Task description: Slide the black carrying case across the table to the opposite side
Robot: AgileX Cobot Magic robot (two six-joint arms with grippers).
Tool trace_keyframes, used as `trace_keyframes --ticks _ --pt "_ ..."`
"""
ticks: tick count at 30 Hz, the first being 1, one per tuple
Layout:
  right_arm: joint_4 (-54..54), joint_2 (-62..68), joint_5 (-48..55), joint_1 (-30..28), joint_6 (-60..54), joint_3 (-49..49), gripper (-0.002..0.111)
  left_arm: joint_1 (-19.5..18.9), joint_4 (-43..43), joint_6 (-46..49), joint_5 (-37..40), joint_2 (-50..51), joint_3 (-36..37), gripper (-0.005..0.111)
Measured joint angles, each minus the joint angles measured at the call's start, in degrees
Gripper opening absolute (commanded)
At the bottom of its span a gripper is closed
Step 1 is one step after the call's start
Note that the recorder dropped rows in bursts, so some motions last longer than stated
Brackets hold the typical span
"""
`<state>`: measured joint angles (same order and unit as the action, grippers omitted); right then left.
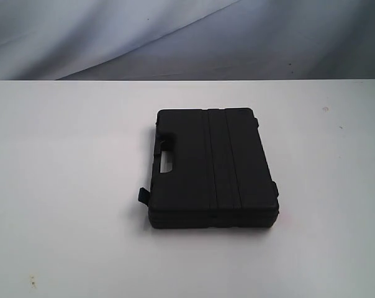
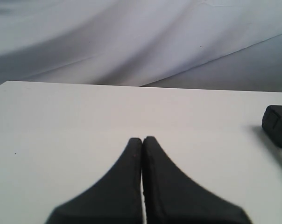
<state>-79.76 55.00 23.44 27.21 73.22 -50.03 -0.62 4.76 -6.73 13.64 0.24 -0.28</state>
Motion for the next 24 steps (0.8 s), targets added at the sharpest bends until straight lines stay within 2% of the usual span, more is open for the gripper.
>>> trace_keyframes --ticks 3,5,7,8,9,10,11,13,14,17,24 --pt "-0.85 -2.64 3.81 0.0 -0.27 1.99 0.0 0.0 0.0 0.0 0.0 0.0 0.0 0.0" --pt "1.11 -4.82 4.29 0.0 -5.31 2.24 0.0 0.0 0.0 0.0 0.0 0.0 0.0 0.0" --pt "9.73 -6.77 1.09 -0.15 -17.91 2.24 0.0 0.0 0.0 0.0 0.0 0.0 0.0 0.0" --pt "20.27 -7.6 -1.46 -0.86 -31.01 2.24 0.0 0.0 0.0 0.0 0.0 0.0 0.0 0.0" --pt "25.05 -7.71 -2.5 -1.32 -36.84 2.24 0.0 0.0 0.0 0.0 0.0 0.0 0.0 0.0" --pt "37.31 -7.71 -5.19 -2.76 -51.29 2.52 0.0 0.0 0.0 0.0 0.0 0.0 0.0 0.0" --pt "46.82 -7.71 -7.71 -3.89 -60.98 3.14 0.0 0.0 0.0 0.0 0.0 0.0 0.0 0.0" --pt "58.58 -7.45 -13.25 -5.37 -72.68 5.06 0.0 0.0 0.0 0.0 0.0 0.0 0.0 0.0" --pt "60.69 -7.45 -15.23 -6.06 -76.65 5.79 0.0 0.0 0.0 0.0 0.0 0.0 0.0 0.0" --pt "63.68 -7.57 -24.18 -8.93 -83.24 8.97 0.0 0.0 0.0 0.0 0.0 0.0 0.0 0.0" --pt "72.92 -12.21 -37.63 -19.47 -88.31 17.4 0.0 0.0 0.0 0.0 0.0 0.0 0.0 0.0"
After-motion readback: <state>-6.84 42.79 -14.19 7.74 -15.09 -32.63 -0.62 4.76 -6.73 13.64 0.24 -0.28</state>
